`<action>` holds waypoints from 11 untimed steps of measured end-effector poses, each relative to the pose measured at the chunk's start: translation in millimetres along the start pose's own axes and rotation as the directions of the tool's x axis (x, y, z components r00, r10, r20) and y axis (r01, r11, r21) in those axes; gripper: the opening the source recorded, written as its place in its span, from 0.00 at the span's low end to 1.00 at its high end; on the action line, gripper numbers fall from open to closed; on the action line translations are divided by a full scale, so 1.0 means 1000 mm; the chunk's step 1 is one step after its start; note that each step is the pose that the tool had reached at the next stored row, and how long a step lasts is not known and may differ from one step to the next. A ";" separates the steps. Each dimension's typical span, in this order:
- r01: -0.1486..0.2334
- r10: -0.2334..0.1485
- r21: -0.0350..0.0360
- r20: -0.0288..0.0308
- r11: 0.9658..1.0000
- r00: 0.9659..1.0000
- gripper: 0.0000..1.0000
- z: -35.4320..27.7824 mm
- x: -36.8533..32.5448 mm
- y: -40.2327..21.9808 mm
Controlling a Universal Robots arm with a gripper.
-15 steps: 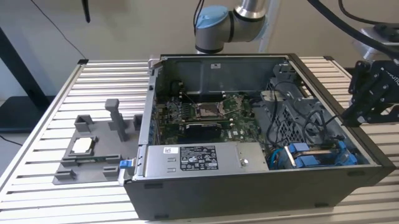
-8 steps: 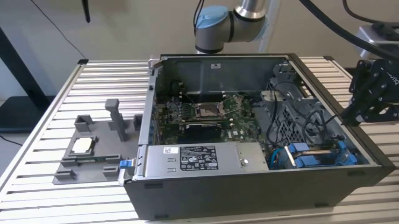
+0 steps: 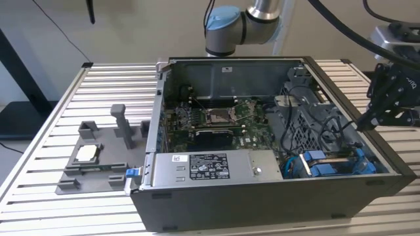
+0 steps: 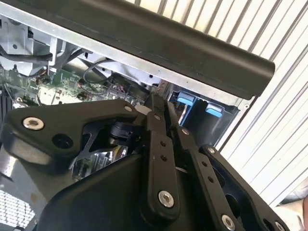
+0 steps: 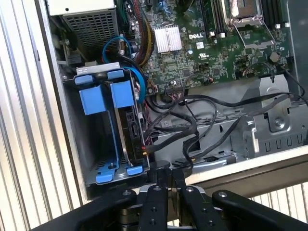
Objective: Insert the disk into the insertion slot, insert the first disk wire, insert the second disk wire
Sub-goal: 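Insert the second disk wire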
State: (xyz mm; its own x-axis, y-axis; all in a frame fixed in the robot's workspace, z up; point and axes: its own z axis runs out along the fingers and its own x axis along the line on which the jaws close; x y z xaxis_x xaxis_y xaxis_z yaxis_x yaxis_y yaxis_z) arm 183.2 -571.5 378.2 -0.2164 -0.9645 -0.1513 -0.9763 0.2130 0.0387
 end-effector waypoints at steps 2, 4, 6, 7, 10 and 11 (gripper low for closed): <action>0.000 0.000 0.000 0.000 1.000 1.000 0.18 -0.0003 0.0002 0.0008; 0.000 0.000 0.000 0.000 1.000 1.000 0.15 -0.0009 0.0004 0.0027; 0.000 0.000 0.000 0.000 1.000 1.000 0.11 -0.0017 0.0005 0.0047; 0.000 0.000 0.000 0.000 1.000 1.000 0.11 -0.0017 0.0003 0.0050; 0.000 0.000 0.000 0.000 1.000 1.000 0.11 -0.0016 0.0003 0.0050; 0.000 0.000 0.000 0.000 1.000 1.000 0.11 -0.0017 0.0003 0.0050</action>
State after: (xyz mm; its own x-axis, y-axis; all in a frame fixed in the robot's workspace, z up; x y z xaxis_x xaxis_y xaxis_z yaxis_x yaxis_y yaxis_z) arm 178.3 -571.0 380.0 -0.2165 -0.9645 -0.1510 -0.9763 0.2131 0.0385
